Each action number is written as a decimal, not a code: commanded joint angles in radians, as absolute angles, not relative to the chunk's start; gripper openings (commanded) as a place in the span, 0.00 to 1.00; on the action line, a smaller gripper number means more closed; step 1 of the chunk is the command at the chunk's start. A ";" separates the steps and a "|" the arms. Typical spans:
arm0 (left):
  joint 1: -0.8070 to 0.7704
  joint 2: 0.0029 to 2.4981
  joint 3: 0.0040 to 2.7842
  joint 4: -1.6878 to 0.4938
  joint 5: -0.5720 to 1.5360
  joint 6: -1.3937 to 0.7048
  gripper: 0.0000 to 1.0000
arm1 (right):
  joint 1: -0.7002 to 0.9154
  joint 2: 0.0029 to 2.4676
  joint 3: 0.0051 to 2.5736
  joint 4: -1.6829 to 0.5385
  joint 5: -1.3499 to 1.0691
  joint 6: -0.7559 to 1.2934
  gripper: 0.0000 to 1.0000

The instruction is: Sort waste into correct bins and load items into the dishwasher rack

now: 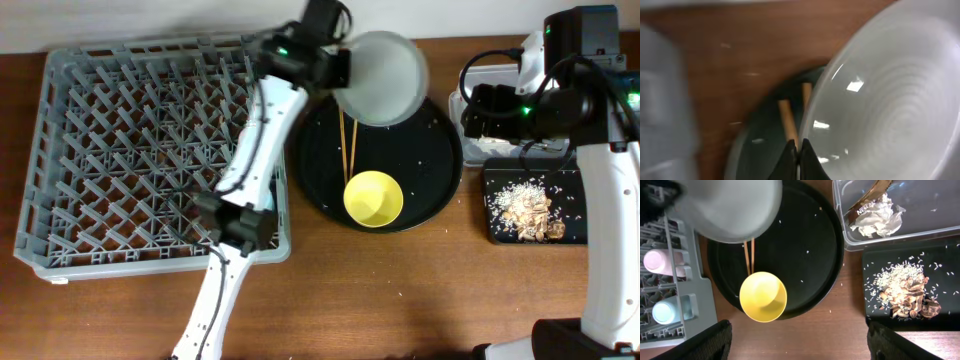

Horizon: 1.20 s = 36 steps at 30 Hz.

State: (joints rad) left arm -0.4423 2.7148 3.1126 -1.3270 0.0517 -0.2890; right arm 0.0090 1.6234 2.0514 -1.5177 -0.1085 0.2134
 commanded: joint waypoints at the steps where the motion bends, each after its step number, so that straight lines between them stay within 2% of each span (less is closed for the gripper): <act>1: -0.343 2.504 3.138 -1.396 -0.333 0.009 0.00 | 0.004 1.619 2.051 -1.518 -0.093 0.216 0.87; 2: -0.309 2.475 3.138 -1.401 -0.496 0.076 0.00 | 0.004 1.619 2.051 -1.515 -0.093 0.216 0.87; 3: -0.263 2.468 3.137 -1.401 -0.755 0.107 0.00 | 0.004 1.619 2.051 -1.514 -0.093 0.217 0.87; 4: -0.234 2.468 3.120 -1.400 -0.846 0.107 0.00 | 0.004 1.619 2.051 -1.515 -0.093 0.216 0.87; 7: -0.155 2.470 3.004 -1.357 -0.866 0.107 0.00 | 0.004 1.619 2.051 -1.515 -0.092 0.216 0.88; 10: -0.134 2.471 2.826 -1.254 -0.985 0.107 0.00 | 0.004 1.619 2.051 -1.515 -0.093 0.217 0.88; 17: -0.149 2.472 2.601 -1.158 -0.902 0.107 0.01 | 0.004 1.619 2.051 -1.523 -0.093 0.217 0.88; 18: -0.155 2.472 2.601 -1.151 -0.893 0.106 0.46 | 0.004 1.619 2.051 -1.523 -0.093 0.217 0.88; 19: -0.164 2.472 2.602 -1.135 -0.894 0.107 0.82 | 0.004 1.619 2.051 -1.523 -0.093 0.217 0.88; 22: -0.167 2.415 2.637 -1.162 -0.709 0.106 0.91 | 0.004 1.619 2.051 -1.523 -0.093 0.217 0.88; 26: -0.168 2.193 2.649 -1.285 -0.173 0.106 0.92 | 0.006 1.619 2.051 -1.524 -0.093 0.217 0.88; 27: -0.168 2.154 2.649 -1.399 0.160 0.106 0.92 | 0.006 1.619 2.051 -1.523 -0.093 0.217 0.88; 28: -0.175 2.160 2.647 -1.480 0.324 0.106 0.92 | 0.006 1.619 2.051 -1.523 -0.093 0.217 0.88; 29: -0.207 2.181 2.643 -1.566 0.361 0.106 0.92 | 0.006 1.619 2.051 -1.523 -0.093 0.217 0.88; 31: -0.287 2.212 2.582 -1.603 0.363 0.094 0.90 | 0.006 1.619 2.051 -1.523 -0.093 0.217 0.88; 32: -0.332 2.216 2.513 -1.570 0.363 0.083 0.89 | 0.006 1.619 2.051 -1.523 -0.093 0.217 0.89; 33: -0.382 2.216 2.408 -1.499 0.363 0.052 0.79 | 0.006 1.619 2.051 -1.523 -0.093 0.217 0.88; 36: -0.477 2.216 2.130 -1.288 0.362 -0.017 0.72 | 0.006 1.619 2.046 -1.523 -0.093 0.217 0.89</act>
